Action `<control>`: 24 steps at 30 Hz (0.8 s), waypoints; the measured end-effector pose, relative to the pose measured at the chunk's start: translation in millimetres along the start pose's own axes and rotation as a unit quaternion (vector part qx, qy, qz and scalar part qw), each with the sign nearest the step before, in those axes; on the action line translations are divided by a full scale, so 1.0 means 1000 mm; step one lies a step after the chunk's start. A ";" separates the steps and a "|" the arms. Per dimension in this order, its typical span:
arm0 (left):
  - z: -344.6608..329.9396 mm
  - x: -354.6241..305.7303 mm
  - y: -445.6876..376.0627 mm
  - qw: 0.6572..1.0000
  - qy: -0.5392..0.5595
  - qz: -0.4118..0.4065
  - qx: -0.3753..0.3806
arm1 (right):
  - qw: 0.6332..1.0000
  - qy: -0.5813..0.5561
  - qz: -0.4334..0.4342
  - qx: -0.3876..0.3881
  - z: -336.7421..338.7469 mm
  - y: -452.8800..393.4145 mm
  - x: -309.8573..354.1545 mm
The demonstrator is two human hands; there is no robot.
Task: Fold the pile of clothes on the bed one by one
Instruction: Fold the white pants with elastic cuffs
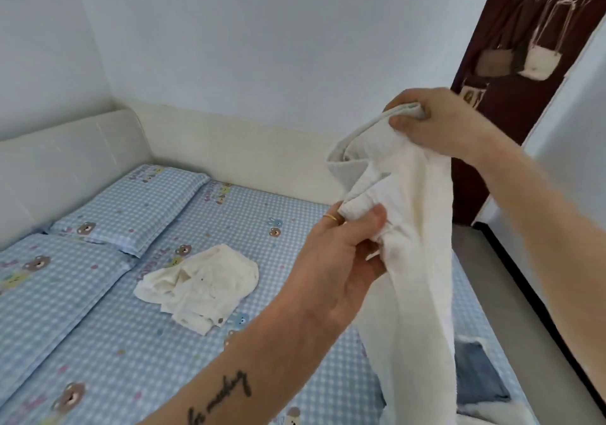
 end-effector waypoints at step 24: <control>0.726 -0.109 0.333 0.695 -0.221 0.182 -0.660 | 0.837 0.035 0.002 0.546 -0.839 0.122 0.206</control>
Point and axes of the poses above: each hand's wrist, its own y-axis away from the middle knuckle, its own z-axis out of the back of the hand, x = y × z, the point moved 8 cm from there along -y, towards the middle knuckle, and after that the axes turned 13 degrees about -z, right-handed, at the moved point
